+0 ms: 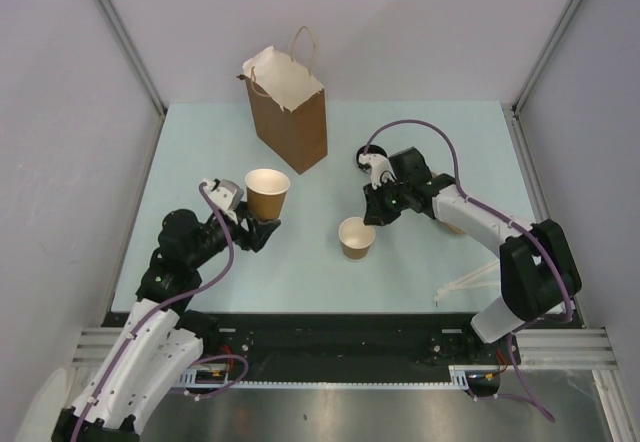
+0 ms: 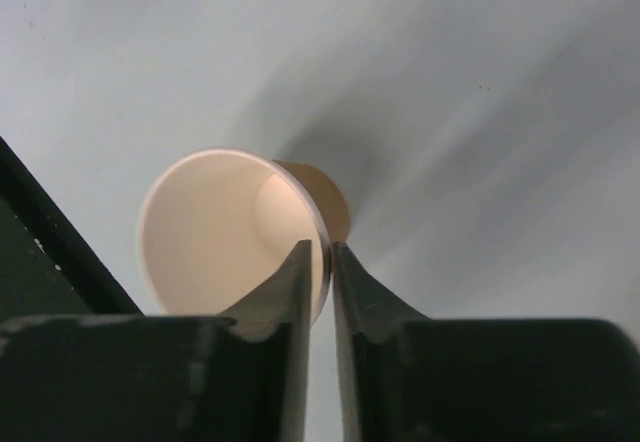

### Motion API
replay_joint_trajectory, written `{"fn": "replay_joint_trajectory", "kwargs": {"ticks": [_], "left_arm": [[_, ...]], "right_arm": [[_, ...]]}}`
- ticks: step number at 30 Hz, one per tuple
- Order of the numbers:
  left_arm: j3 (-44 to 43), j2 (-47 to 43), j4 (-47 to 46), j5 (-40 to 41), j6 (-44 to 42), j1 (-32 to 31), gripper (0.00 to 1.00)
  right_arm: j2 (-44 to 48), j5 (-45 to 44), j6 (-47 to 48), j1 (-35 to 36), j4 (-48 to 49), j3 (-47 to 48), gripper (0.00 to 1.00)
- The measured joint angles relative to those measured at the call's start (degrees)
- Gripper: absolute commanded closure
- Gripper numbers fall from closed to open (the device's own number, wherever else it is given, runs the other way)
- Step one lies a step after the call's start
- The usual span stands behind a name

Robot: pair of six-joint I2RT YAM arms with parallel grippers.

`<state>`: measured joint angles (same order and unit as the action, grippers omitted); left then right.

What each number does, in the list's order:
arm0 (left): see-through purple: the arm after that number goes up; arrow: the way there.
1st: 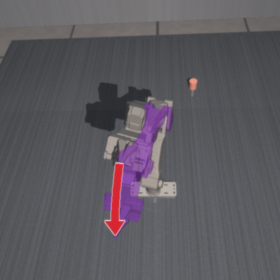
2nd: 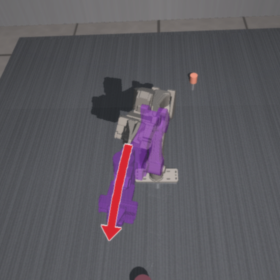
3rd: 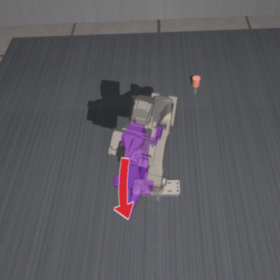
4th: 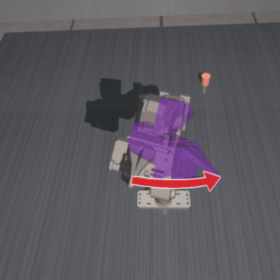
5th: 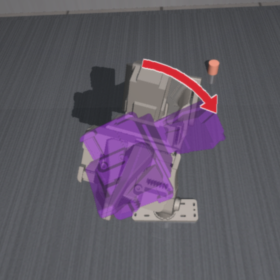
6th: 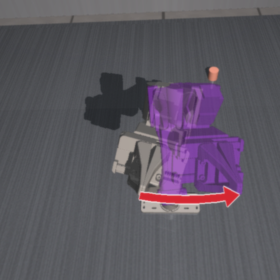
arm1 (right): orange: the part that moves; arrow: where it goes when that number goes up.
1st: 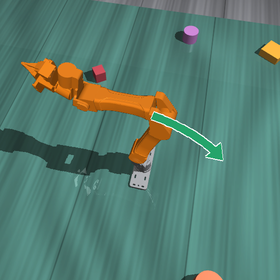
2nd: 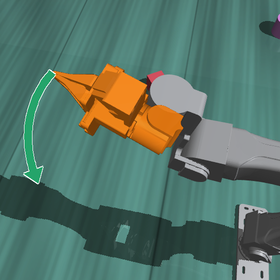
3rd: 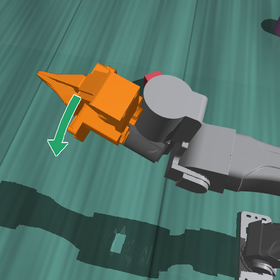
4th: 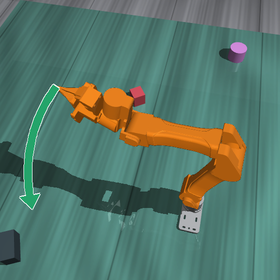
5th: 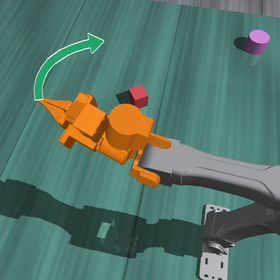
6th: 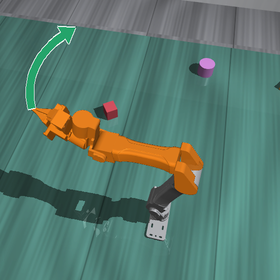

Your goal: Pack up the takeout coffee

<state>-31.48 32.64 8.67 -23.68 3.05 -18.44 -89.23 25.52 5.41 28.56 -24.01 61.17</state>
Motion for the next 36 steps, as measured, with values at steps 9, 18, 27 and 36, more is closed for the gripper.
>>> {"fn": "replay_joint_trajectory", "kwargs": {"ticks": [9,18,27,36], "left_arm": [[0.0,0.3,-0.8,0.0,0.0,0.0,0.33],[0.5,0.0,-2.3,-3.5,-5.1,0.0,0.28],[3.8,0.5,-7.0,-6.5,-18.3,-0.8,0.29],[4.6,1.9,-10.2,-5.9,-23.0,-6.4,0.29]], "right_arm": [[2.6,0.2,0.0,0.6,1.1,-0.2,0.27],[11.8,3.0,-3.2,-0.5,-1.4,6.5,0.2],[13.4,12.7,-14.8,0.6,1.3,20.7,0.19],[7.8,13.9,-22.7,7.5,3.5,20.8,0.25]]}}
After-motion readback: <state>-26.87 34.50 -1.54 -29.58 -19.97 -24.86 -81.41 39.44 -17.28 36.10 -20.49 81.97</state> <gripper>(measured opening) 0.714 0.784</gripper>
